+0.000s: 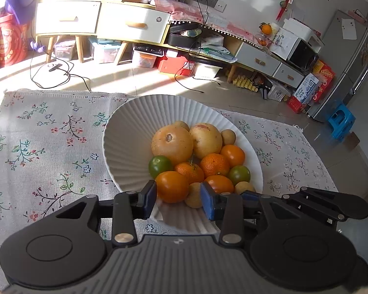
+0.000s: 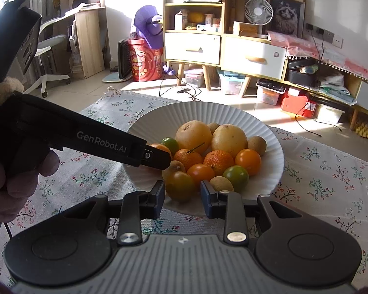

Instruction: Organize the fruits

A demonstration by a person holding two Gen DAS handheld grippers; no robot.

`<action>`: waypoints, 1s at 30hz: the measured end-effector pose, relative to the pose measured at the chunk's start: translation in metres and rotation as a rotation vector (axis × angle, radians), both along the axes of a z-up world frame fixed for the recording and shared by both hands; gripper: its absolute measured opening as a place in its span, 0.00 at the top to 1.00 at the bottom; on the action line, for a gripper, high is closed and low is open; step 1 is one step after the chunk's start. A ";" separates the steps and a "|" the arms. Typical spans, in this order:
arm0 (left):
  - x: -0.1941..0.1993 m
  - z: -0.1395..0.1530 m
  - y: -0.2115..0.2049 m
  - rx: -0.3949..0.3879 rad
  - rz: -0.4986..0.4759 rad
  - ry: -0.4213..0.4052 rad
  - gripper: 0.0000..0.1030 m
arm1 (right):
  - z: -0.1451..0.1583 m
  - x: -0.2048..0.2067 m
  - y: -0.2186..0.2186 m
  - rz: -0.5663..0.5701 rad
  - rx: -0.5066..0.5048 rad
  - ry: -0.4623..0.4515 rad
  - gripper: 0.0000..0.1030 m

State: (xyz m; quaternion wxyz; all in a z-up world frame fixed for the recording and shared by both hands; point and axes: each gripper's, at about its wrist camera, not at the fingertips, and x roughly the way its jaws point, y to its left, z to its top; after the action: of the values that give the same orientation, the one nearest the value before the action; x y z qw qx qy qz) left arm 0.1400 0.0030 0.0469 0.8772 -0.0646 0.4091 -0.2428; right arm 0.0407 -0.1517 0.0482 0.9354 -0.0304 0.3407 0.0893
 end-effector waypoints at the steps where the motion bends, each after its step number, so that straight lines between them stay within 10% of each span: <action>1: -0.001 0.002 0.000 0.001 0.001 -0.004 0.67 | 0.001 0.000 -0.001 -0.002 0.007 0.000 0.67; 30: -0.069 0.018 0.009 0.127 0.111 -0.033 0.08 | 0.018 -0.033 -0.042 -0.243 0.038 0.062 0.17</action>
State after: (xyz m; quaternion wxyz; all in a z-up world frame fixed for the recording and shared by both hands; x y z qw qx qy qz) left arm 0.0707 0.0120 0.0651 0.8984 -0.0275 0.4047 -0.1685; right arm 0.0081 -0.1935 0.0663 0.9287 0.0319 0.3690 -0.0174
